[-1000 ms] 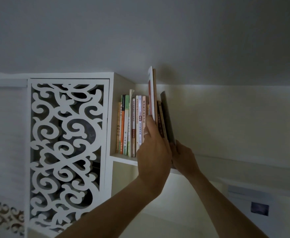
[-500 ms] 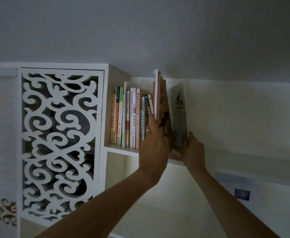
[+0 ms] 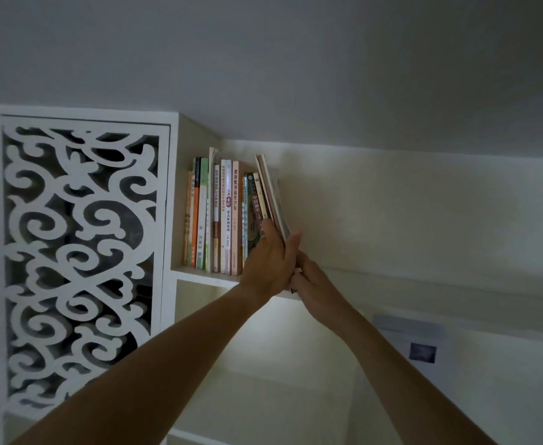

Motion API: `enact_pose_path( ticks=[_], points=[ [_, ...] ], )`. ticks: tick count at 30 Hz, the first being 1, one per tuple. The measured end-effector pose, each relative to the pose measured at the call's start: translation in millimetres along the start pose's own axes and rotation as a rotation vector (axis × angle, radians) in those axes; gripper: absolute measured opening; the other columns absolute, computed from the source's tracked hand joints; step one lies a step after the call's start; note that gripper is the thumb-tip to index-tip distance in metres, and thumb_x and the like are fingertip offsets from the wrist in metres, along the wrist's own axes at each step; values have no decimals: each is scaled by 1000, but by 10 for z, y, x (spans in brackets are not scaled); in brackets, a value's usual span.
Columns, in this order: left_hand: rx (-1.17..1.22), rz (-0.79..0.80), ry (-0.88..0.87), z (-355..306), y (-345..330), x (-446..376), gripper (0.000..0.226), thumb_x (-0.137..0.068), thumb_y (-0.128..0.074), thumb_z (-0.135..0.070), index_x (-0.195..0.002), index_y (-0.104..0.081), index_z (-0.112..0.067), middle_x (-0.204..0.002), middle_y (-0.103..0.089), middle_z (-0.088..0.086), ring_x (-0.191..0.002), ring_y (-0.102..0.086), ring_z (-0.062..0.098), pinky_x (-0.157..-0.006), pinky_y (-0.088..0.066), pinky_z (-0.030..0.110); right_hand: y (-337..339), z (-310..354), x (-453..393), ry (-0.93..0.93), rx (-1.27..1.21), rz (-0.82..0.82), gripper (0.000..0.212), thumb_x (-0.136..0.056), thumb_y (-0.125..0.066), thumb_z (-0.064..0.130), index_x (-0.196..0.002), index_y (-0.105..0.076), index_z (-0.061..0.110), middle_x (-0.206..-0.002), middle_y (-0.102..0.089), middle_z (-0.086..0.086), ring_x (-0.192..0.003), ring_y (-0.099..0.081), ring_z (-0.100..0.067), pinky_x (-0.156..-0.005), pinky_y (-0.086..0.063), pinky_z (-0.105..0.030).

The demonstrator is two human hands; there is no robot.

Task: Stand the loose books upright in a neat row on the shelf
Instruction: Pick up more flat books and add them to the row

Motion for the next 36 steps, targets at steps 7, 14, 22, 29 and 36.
enact_pose_path(
  ticks=[7, 14, 22, 29, 36],
  points=[
    [68, -77, 164, -3, 79, -162, 39, -99, -62, -23, -133, -48, -10, -125, -65, 12, -111, -68, 29, -84, -60, 35, 2, -164, 53, 24, 260, -49, 74, -86, -74, 36, -150, -37, 29, -132, -53, 4, -116, -58, -16, -101, -52, -39],
    [22, -273, 139, -98, 113, 38, 28, -92, -67, -33, -112, -53, -18, -106, -68, 3, -91, -71, 21, -74, -65, 39, -184, 30, 9, 164, 444, -176, 67, -94, -70, 23, -151, -37, 10, -146, -43, -15, -128, -51, -29, -109, -45, -41],
    [56, -117, 138, 101, 284, -165, 40, -104, -56, -20, -142, -50, -10, -127, -68, 8, -105, -72, 22, -70, -54, 17, -284, -162, -95, 26, 346, 53, 76, -83, -67, 30, -151, -33, 28, -137, -36, 3, -125, -42, -25, -99, -47, -35],
    [50, -225, 6, 81, 526, -15, 37, -105, -55, -25, -138, -55, -10, -125, -70, 8, -105, -73, 26, -85, -64, 38, 67, -134, -301, -64, -79, -217, 27, -108, -38, 8, -113, -54, 30, -99, -64, 11, -69, -61, 21, -56, -46, -3],
    [288, -128, -9, 451, 931, -168, 29, -104, -56, -16, -133, -57, -14, -107, -66, -14, -89, -68, -8, -68, -59, 14, -240, -219, -719, -77, 62, -512, 42, -96, -23, 65, -118, -49, 40, -115, -59, -6, -107, -57, -28, -97, -48, -48]
  ],
)
Point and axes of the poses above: each hand's wrist, its own x-axis away from the middle knuckle, its own y-axis out of the back of the hand, z = x × y, the point moved 7 cm from there along -x, towards the middle knuckle
